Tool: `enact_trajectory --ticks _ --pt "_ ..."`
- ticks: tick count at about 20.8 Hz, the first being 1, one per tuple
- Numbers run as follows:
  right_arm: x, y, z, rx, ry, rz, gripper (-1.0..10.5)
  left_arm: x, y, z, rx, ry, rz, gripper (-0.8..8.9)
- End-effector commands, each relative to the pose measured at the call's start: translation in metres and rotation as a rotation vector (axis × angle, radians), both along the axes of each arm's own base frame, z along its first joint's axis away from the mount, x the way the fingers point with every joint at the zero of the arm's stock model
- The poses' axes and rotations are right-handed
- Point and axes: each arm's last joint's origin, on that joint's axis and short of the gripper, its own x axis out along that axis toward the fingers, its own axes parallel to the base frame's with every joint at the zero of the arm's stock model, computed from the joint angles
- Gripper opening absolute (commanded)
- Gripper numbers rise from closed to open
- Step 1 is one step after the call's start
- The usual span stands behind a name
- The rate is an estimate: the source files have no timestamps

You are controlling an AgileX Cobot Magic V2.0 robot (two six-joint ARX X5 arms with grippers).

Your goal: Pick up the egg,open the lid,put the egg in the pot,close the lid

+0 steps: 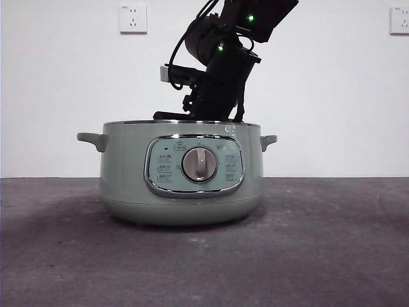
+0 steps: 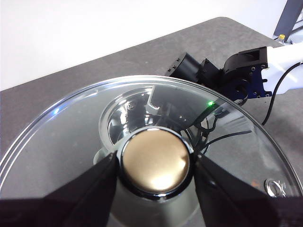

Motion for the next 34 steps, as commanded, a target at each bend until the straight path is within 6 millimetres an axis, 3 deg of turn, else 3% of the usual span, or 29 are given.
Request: enact_trajectory --ticks 1,3,6,8,10,12,15,19,23,34 --pt "-0.001 0.002 -0.007 -0.031 0.012 0.025 1.7 -0.003 0.001 0.008 -0.027 -0.066 -0.004 -0.08" --pt "-0.001 0.002 -0.006 -0.032 0.013 0.025 3.8 -0.003 0.001 0.008 -0.027 -0.066 -0.004 -0.08" --pt "0.001 0.004 0.011 -0.003 -0.023 0.021 3.9 -0.003 0.001 0.008 -0.026 -0.064 -0.003 -0.08" --pt "-0.003 0.001 0.04 0.038 -0.083 0.018 3.9 -0.002 0.001 0.007 -0.025 -0.062 -0.004 -0.08" --pt "-0.017 -0.014 0.082 0.047 -0.166 -0.039 3.9 0.002 -0.001 0.007 -0.022 -0.055 -0.004 -0.08" --pt "-0.04 -0.043 0.132 0.032 -0.237 -0.133 3.9 0.011 -0.005 0.007 -0.023 -0.057 -0.005 -0.09" --pt "-0.092 -0.096 0.205 0.123 -0.329 -0.222 3.9 0.042 -0.021 0.002 -0.027 -0.038 -0.045 -0.09" --pt "-0.152 -0.137 0.255 0.209 -0.434 -0.233 3.8 0.093 -0.045 -0.014 -0.017 -0.007 -0.059 -0.08" --pt "-0.196 -0.166 0.279 0.269 -0.505 -0.236 3.8 0.139 -0.072 -0.039 0.001 0.034 -0.077 -0.08" --pt "-0.249 -0.201 0.296 0.326 -0.572 -0.239 3.8 0.197 -0.113 -0.091 0.031 0.09 -0.105 -0.09"
